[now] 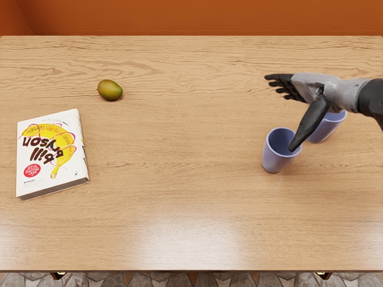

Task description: Pick up cup and place in cup with right hand

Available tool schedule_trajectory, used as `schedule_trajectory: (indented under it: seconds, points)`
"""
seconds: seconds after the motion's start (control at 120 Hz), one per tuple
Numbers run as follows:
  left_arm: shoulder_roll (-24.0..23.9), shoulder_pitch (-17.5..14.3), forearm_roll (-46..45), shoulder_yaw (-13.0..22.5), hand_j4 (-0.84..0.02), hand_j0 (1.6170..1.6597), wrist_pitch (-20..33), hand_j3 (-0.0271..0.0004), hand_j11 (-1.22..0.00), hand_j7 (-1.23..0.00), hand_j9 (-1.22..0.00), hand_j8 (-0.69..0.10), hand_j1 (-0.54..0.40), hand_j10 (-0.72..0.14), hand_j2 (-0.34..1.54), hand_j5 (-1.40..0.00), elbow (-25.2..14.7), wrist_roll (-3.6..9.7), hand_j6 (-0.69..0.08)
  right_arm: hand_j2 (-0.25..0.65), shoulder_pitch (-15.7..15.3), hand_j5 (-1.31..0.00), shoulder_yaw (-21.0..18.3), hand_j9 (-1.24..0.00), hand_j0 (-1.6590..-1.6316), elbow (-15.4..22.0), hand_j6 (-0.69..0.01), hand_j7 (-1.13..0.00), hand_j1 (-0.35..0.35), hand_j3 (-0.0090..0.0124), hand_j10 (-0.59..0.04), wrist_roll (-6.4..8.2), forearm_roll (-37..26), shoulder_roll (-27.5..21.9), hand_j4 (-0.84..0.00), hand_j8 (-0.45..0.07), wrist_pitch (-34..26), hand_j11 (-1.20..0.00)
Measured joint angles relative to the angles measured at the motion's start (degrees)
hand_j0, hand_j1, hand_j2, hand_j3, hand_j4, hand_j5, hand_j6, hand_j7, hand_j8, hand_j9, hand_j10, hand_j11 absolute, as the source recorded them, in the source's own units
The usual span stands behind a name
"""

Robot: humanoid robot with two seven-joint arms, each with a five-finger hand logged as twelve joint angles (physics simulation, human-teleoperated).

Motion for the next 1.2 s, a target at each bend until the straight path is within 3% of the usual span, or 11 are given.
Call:
schedule_trajectory:
  seconds: [0.142, 0.333, 0.658, 1.2]
  points:
    - [0.0, 0.0, 0.0, 0.0, 0.0, 1.6581, 0.0, -0.0001, 0.0, 0.0, 0.0, 0.0, 0.349, 0.0, 0.0, 0.0, 0.0, 0.0, 0.0, 0.002, 0.07, 0.0, -5.72, 0.0, -1.6581, 2.04, -0.005, 0.0, -0.349, 0.0, -0.003, -2.38, -3.55, 0.49, -0.003, -0.004, -6.6, 0.0]
    - [0.0, 0.0, 0.0, 0.0, 0.0, 1.6581, 0.0, -0.0001, 0.0, 0.0, 0.0, 0.0, 0.349, 0.0, 0.0, 0.0, 0.0, 0.0, 0.0, 0.002, 0.04, 0.0, -7.8, 0.0, -1.6581, 2.6, -0.005, 0.0, -0.349, 0.0, -0.003, -4.49, -9.18, 5.15, -0.004, -0.004, -14.65, 0.0]
    - [0.0, 0.0, 0.0, 0.0, 0.0, 1.6581, 0.0, -0.0001, 0.0, 0.0, 0.0, 0.0, 0.349, 0.0, 0.0, 0.0, 0.0, 0.0, 0.0, 0.001, -4.1, -0.01, -8.22, -0.01, -1.6581, 2.59, -0.009, -0.01, -0.345, 0.0, -0.007, -4.92, -10.89, 6.49, -0.007, -0.008, -21.52, -0.01]
    - [0.0, 0.0, 0.0, 0.0, 0.0, 1.6581, 0.0, -0.0001, 0.0, 0.0, 0.0, 0.0, 0.349, 0.0, 0.0, 0.0, 0.0, 0.0, 0.0, -0.026, -4.68, -0.19, -8.25, -0.19, -1.6581, 2.58, -0.149, -0.19, -0.178, 0.0, -0.147, -5.87, -10.99, 6.72, -0.147, -0.148, -22.59, -0.19]
